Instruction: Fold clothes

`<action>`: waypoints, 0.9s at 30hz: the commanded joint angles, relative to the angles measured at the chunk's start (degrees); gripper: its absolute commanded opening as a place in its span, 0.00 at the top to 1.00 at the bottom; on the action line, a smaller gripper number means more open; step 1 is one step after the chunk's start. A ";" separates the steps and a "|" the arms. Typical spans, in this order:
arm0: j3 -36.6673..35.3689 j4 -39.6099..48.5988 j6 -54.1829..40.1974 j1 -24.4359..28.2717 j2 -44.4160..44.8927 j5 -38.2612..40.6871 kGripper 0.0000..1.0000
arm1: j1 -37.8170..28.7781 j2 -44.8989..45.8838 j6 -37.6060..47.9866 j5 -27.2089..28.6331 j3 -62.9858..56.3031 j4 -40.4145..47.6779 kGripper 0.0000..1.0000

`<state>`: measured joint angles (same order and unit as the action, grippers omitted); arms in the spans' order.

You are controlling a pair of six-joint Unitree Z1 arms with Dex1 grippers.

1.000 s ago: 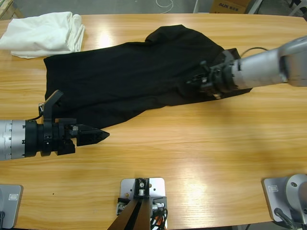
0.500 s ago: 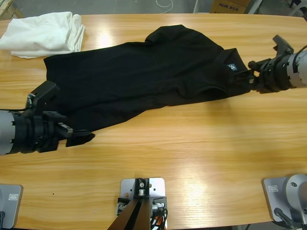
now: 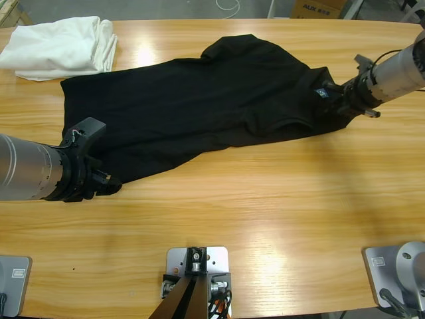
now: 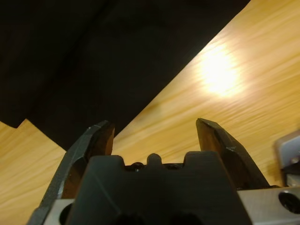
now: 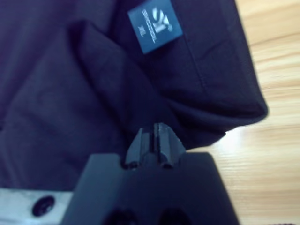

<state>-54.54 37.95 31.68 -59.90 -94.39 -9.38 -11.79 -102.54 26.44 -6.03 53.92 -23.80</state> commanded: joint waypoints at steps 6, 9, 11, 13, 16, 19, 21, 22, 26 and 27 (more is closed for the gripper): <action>-0.63 1.60 1.67 8.82 -2.27 -1.45 1.00 | 0.98 -4.51 -1.86 -2.41 1.10 -0.28 1.00; 0.77 1.29 2.14 9.89 -4.19 -0.24 1.00 | 1.05 -5.02 -1.91 -2.46 1.12 -0.21 1.00; 2.09 0.32 2.25 9.89 -4.93 0.97 1.00 | 1.30 -5.04 -1.91 -2.41 1.17 -0.28 1.00; 3.80 -1.02 2.58 9.68 -5.49 2.03 1.00 | 1.67 -5.29 -1.91 -2.48 1.19 -0.28 1.00; 5.68 -2.46 3.09 9.63 -6.19 2.77 1.00 | 1.77 -5.58 -1.91 -2.50 1.10 -0.28 1.00; 6.01 -2.88 3.20 9.63 -7.71 2.64 1.00 | 1.77 -6.29 -2.09 -2.59 1.13 -0.19 1.00; 5.70 -3.07 3.65 9.94 -9.11 2.19 1.00 | 1.93 -6.80 -2.37 -2.59 1.20 -0.10 1.00; 5.48 -3.23 3.94 9.98 -9.62 1.66 1.00 | 2.14 -7.15 -2.55 -2.59 1.34 0.05 1.00; 3.85 -3.23 4.01 9.98 -11.75 1.38 1.00 | 2.88 -8.99 -3.25 -2.20 2.19 0.16 1.00; 3.88 -3.23 3.97 9.98 -12.05 1.38 1.00 | 3.12 -9.26 -3.43 -2.02 2.42 0.16 1.00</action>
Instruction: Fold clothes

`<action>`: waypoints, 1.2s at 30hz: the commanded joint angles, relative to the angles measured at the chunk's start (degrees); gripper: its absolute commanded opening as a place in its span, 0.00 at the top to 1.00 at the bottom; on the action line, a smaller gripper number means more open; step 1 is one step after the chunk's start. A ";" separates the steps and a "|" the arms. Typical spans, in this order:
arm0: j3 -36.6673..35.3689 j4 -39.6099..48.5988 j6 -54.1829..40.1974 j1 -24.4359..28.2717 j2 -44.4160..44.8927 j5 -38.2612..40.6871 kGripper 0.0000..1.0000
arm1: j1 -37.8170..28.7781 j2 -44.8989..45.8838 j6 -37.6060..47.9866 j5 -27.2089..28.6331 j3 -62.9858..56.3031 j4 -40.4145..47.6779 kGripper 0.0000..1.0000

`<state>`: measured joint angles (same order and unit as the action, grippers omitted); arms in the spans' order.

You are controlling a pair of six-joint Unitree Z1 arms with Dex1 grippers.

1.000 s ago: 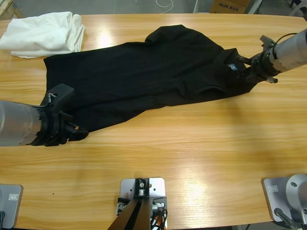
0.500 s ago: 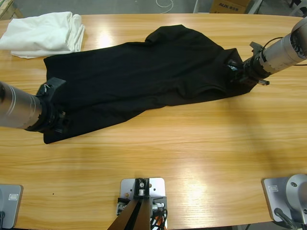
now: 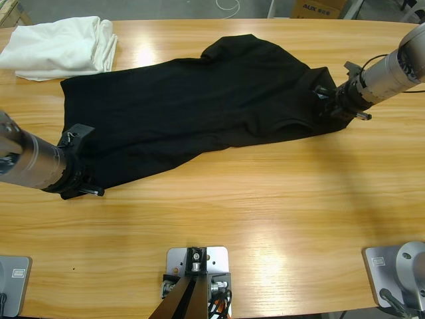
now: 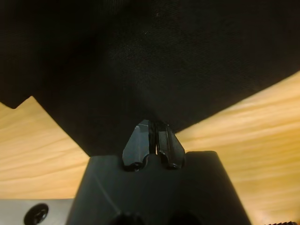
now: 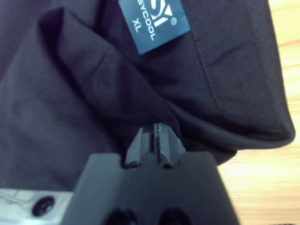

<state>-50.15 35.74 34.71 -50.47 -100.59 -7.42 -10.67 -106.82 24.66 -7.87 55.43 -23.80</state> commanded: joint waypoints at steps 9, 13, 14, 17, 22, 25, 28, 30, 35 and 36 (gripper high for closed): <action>0.91 -0.83 -0.73 0.50 -6.39 -1.88 1.00 | 2.59 -4.91 -2.07 -0.08 1.47 0.07 1.00; 0.61 -0.75 -1.14 -0.59 -6.90 -2.25 1.00 | 2.59 -4.15 -2.16 -0.04 1.33 -0.11 1.00; 1.04 -1.06 -0.52 -0.59 -6.81 -2.25 1.00 | 2.59 -4.04 -2.20 -0.04 1.26 -0.11 1.00; 3.23 -4.65 0.53 0.03 -5.50 -0.90 1.00 | 2.59 -3.99 -2.25 -0.17 1.26 -0.11 1.00; 12.85 -15.62 1.43 1.73 -6.48 6.08 1.00 | 2.59 -3.94 -2.18 -0.31 1.26 -0.14 1.00; 14.10 -15.72 3.33 0.15 -5.02 7.06 1.00 | 2.96 -3.62 -2.18 -0.29 1.26 -0.49 1.00; 12.85 -12.29 4.22 -0.63 -4.44 9.54 1.00 | 3.36 -3.66 -2.36 -0.34 1.31 -0.86 1.00; 11.78 -9.25 4.20 -1.63 -3.74 12.60 1.00 | 3.82 -3.66 -2.71 -0.39 1.35 -1.30 1.00; 8.08 -0.09 5.36 -5.62 -2.44 14.17 1.00 | 4.26 -3.75 -3.04 -0.66 1.45 -1.51 1.00; 7.24 1.24 5.36 -6.41 -2.44 13.57 1.00 | 4.26 -3.75 -3.04 -0.68 1.43 -1.51 1.00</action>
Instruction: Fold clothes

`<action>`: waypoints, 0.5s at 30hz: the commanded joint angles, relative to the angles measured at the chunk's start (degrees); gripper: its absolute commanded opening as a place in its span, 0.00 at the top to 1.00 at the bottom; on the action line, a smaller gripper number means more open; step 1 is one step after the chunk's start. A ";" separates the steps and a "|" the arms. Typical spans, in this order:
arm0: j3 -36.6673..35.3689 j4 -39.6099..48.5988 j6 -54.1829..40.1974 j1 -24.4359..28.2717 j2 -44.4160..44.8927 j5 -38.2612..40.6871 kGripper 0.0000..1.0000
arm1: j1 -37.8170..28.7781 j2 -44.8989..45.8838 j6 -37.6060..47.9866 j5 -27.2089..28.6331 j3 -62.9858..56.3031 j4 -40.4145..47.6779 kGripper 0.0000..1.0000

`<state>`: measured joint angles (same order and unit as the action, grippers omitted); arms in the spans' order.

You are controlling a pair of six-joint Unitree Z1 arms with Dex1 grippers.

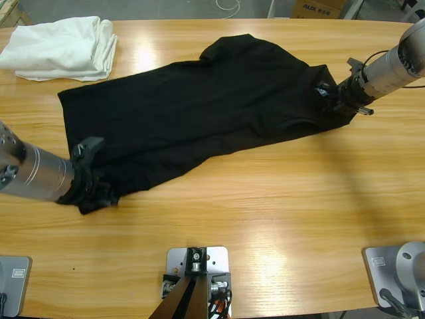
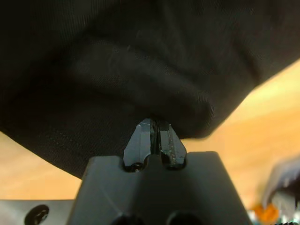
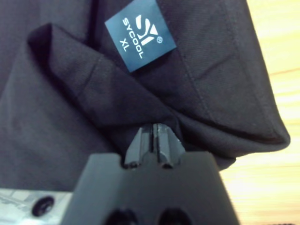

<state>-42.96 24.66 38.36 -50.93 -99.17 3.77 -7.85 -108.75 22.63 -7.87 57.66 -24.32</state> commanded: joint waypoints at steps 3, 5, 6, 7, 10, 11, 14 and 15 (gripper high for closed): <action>-0.81 13.98 1.98 -7.60 -3.98 0.78 1.00 | 1.47 -1.71 -1.10 -0.83 -0.88 -0.99 1.00; -1.02 15.21 2.14 -8.51 -3.91 0.69 1.00 | 1.65 -1.64 -1.11 -1.20 -0.88 -1.06 1.00; -1.28 16.30 2.42 -9.41 -3.79 0.67 1.00 | 1.75 -1.63 -1.18 -1.34 -0.90 -1.11 1.00; -1.21 17.23 3.14 -10.84 -3.54 0.74 1.00 | 1.79 -1.61 -1.18 -1.36 -0.90 -1.18 1.00; -1.30 18.64 4.32 -15.84 -3.56 1.02 1.00 | 1.96 -1.49 -1.18 -1.36 -0.94 -1.47 1.00; -1.37 18.76 4.46 -16.13 -3.49 1.06 1.00 | 1.96 -1.45 -1.20 -1.36 -0.88 -1.52 1.00; -1.50 19.04 4.78 -16.16 -3.40 0.97 1.00 | 1.96 -0.40 -1.36 -1.27 -0.88 -1.91 1.00; -1.58 19.27 4.81 -16.21 -3.31 0.97 1.00 | 1.96 0.20 -1.50 -1.27 -0.94 -2.12 1.00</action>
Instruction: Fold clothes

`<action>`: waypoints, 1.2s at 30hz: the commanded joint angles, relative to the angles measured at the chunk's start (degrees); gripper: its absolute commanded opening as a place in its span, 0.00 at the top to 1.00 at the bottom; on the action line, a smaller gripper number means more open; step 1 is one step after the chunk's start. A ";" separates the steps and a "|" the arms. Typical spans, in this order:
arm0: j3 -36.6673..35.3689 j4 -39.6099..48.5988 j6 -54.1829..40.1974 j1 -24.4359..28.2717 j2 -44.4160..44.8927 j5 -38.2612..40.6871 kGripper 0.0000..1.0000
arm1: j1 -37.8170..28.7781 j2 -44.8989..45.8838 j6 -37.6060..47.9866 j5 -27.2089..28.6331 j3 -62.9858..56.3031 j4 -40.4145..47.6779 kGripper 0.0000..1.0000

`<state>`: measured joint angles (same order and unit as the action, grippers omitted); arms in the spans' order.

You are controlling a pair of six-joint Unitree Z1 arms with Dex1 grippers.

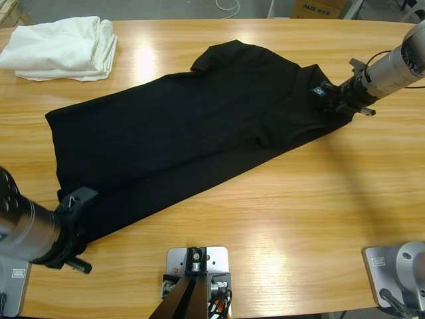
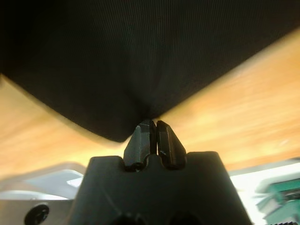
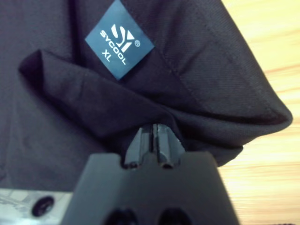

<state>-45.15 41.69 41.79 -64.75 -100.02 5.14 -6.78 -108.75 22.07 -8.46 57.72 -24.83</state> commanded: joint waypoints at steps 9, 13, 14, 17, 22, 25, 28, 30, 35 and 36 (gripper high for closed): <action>-6.55 15.59 4.98 0.25 13.60 -6.34 1.00 | -0.06 7.71 -1.85 -0.63 -0.69 -3.36 1.00; -15.69 18.44 3.72 1.50 12.85 -8.34 1.00 | -0.79 9.85 -1.85 -0.68 -0.55 -4.56 1.00; -18.38 17.09 2.98 1.52 10.39 -8.55 1.00 | -0.86 10.03 -1.85 -0.66 -0.61 -4.77 1.00; -27.46 10.79 -1.41 1.52 0.56 -8.27 1.00 | -1.04 9.80 -1.97 -1.38 -0.76 -4.96 1.00; -42.48 1.95 -16.72 3.50 -14.24 -8.22 1.00 | -1.76 9.61 -2.38 -2.84 -0.59 -4.96 1.00; -47.75 0.69 -20.13 5.65 -20.90 -7.36 1.00 | -1.83 10.47 -2.50 -3.02 -0.78 -4.96 1.00; -52.25 1.04 -20.35 7.07 -26.05 -6.86 1.00 | -1.83 11.01 -2.94 -3.26 -0.85 -4.77 1.00; -55.45 1.76 -20.26 7.53 -28.97 -4.79 1.00 | -1.83 10.99 -3.08 -3.40 -0.84 -4.44 1.00; -60.04 6.56 -20.17 6.39 -31.45 -3.35 1.00 | -1.83 10.31 -3.24 -3.51 -0.71 -4.35 1.00; -59.70 6.98 -20.17 6.04 -31.47 -3.30 1.00 | -1.83 9.90 -3.26 -3.58 -0.62 -4.35 1.00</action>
<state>-102.18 44.67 22.42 -57.69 -125.31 0.21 -8.12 -98.15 19.59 -10.93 57.77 -29.26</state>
